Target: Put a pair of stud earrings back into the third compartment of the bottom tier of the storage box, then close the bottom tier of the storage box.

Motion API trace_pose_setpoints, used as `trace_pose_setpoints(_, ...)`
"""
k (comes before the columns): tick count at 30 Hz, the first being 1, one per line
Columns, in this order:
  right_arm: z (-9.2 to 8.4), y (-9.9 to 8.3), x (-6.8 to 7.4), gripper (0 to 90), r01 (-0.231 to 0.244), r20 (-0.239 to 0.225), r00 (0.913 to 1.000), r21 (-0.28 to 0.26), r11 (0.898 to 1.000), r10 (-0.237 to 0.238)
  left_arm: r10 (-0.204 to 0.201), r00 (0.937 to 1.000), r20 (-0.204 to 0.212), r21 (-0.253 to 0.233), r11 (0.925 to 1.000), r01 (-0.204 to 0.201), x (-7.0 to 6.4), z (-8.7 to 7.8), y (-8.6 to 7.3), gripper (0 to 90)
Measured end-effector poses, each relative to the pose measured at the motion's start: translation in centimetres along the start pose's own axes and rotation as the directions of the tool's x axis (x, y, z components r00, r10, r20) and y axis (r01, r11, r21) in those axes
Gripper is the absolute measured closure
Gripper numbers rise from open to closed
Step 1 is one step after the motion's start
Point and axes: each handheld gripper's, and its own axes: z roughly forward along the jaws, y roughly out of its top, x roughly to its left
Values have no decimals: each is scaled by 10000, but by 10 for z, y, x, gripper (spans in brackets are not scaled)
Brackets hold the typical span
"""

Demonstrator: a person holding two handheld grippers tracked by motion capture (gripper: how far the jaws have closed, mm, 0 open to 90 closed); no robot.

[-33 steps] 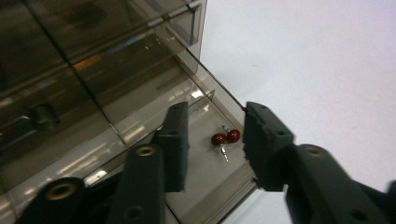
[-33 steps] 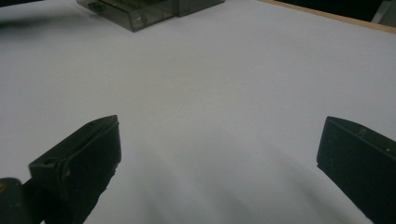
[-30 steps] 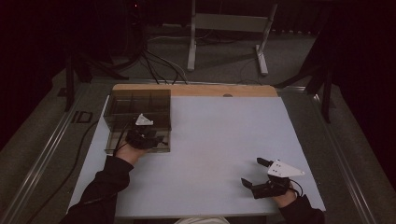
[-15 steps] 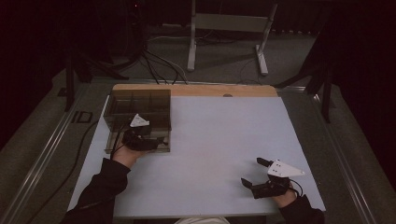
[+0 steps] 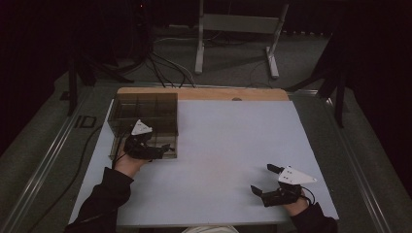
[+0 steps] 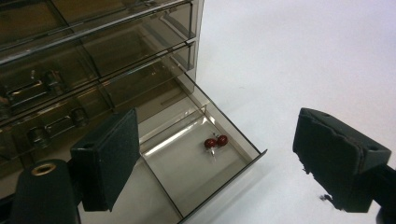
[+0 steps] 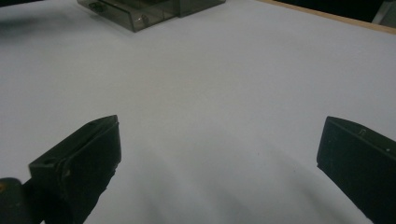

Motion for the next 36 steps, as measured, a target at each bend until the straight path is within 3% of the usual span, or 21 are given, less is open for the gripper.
trace_pose_setpoints(5,0,0,1,1,10,4,10000,37,10000,-10,27,9999,145,129,9999,-29,1,-2,-2,82)
trace_pose_setpoints(8,0,0,1,1,66,13,10000,56,10000,-66,-43,10000,23,-68,10000,43,1,-5,-3,35)
trace_pose_setpoints(17,1,0,0,1,-8,-1,10000,51,10000,8,-463,9989,-86,-660,9968,457,6,-18,-10,30)
trace_pose_setpoints(20,1,0,1,1,13,-22,10000,52,10000,-13,-516,9986,-92,-640,9967,509,7,-20,-15,30)
trace_pose_setpoints(27,1,1,0,1,3,7,10000,28,10000,-3,-808,9945,-666,-674,9948,763,5,-23,-27,30)
trace_pose_setpoints(36,1,1,1,1,22,-11,10000,45,10000,-22,-835,9927,-871,-591,9952,785,-4,-23,-43,30)
